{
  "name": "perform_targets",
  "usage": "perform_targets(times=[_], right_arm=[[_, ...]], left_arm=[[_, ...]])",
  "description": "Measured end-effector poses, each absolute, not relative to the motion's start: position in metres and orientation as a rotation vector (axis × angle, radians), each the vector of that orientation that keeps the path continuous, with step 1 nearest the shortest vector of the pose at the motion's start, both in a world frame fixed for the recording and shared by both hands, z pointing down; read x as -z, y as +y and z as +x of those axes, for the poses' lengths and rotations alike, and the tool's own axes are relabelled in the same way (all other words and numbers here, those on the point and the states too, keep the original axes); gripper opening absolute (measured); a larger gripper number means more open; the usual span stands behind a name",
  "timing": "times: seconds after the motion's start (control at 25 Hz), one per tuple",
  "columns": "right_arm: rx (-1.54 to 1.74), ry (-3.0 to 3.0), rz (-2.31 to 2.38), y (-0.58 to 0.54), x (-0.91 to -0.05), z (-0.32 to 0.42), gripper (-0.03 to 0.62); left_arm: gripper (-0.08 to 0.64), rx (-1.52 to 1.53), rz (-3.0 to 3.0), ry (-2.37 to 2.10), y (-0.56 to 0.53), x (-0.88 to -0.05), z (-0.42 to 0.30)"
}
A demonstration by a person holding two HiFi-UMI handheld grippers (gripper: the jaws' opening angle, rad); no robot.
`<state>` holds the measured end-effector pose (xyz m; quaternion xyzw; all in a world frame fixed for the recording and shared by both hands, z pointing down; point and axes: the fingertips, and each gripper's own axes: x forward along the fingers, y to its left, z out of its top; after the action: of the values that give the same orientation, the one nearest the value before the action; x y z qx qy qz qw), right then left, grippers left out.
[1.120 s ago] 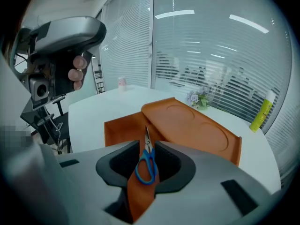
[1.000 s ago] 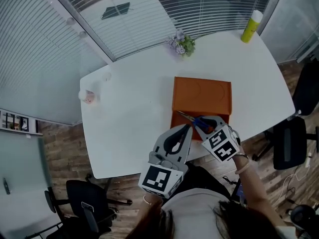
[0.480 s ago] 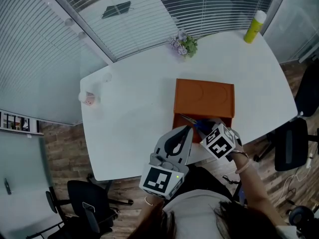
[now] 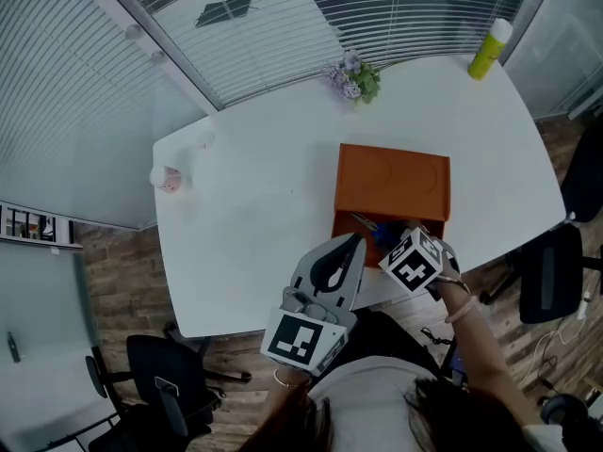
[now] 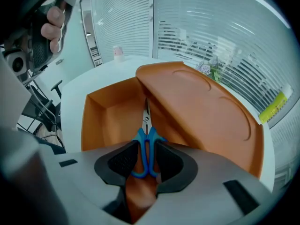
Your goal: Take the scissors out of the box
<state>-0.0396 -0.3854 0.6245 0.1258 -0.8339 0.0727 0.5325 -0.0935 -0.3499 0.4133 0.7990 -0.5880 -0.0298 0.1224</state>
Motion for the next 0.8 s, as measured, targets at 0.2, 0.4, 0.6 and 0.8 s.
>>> perform_targets(times=[0.2,0.4,0.6,0.8], right_arm=[[-0.189,-1.989,0.297,-0.386,-0.625,-0.04,0.147],[-0.151,-2.01,0.312,-0.384,-0.625,-0.042,0.118],[-0.103,-2.017,0.331,-0.381,-0.625,-0.04,0.112],[-0.057,-2.024,0.31,-0.379,-0.622,-0.039,0.11]], left_arm=[[0.02,0.097,2.316,-1.705,-0.348,-0.411,-0.093],[0.02,0.069,2.323,-1.715,-0.34,-0.422,-0.098],[0.018,0.06,2.339,-1.72,-0.332,-0.417,-0.096],[0.019,0.061,2.356,-1.725,-0.324,-0.41,-0.096]])
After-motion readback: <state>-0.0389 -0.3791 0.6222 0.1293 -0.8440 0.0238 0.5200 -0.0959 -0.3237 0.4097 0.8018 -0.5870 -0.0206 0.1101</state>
